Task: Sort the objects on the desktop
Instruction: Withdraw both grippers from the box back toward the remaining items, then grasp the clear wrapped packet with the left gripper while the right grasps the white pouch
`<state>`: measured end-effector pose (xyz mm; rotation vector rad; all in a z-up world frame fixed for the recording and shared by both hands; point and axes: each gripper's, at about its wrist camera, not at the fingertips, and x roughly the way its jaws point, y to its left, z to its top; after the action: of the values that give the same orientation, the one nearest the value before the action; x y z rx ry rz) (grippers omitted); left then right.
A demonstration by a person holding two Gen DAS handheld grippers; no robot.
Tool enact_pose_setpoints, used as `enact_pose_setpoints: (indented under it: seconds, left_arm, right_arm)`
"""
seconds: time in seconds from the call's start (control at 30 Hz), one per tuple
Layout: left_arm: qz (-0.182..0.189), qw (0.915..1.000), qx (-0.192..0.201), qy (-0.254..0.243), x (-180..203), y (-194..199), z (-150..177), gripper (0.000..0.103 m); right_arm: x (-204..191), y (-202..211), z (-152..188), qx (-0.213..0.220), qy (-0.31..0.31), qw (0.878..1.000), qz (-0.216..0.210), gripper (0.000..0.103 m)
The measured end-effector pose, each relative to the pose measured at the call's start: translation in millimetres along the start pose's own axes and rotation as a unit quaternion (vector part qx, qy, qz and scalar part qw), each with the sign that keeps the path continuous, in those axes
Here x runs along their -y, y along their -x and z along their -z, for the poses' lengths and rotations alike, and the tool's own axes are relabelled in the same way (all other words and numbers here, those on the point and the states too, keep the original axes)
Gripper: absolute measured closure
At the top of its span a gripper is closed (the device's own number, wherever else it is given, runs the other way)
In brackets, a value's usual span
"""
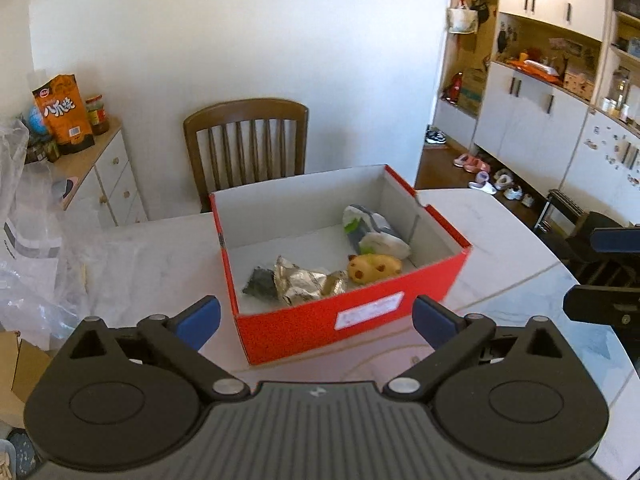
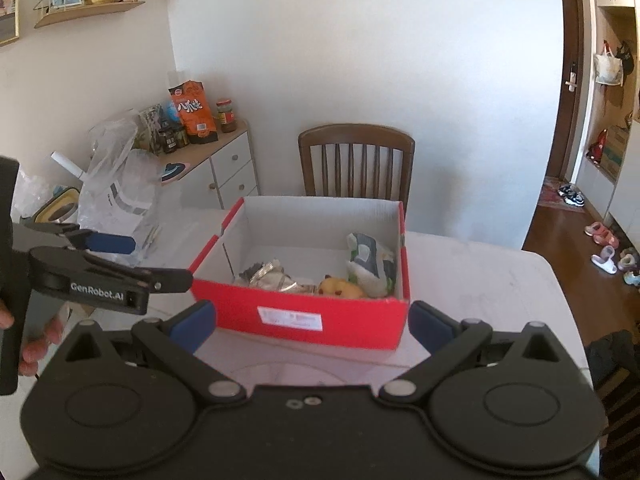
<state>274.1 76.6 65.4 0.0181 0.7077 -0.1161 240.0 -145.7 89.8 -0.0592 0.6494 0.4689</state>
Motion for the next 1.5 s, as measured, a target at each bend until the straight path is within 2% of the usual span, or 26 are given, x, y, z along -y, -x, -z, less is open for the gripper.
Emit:
enact_pose_setpoints:
  seconds: [0.27,0.6,0.9,1.1,1.5]
  left_arm:
    - [0.022,0.9997,-0.002,-0.011,9.1,28.1,36.1,0.0]
    - [0.028,0.9989,-0.006,-0.038,38.4,41.6,85.8,0.001]
    - [0.03,0.9977,-0.03,-0.053,66.0,33.6,121.0,0.001]
    - [0.016,0.9968,-0.046,-0.064,80.0,20.0,138.4,0.001]
    - [0.006,0.9931,-0.079,-0.087,109.2,-7.0,165.1,0.001]
  right_arm:
    - [-13.2,24.1,40.3,-0.004,-0.006,1.0,0.019,0.001]
    - [-25.1,38.9,117.0,-0.025,-0.027,0.996,0.077,0.001]
    - [-31.9,33.1,169.6,-0.057,-0.062,0.991,0.1,0.001]
    - [-23.3,20.5,199.1,-0.082,-0.087,0.986,0.114,0.001]
    - [-27.2,-2.7,226.2,-0.111,-0.088,0.984,0.112,0.002]
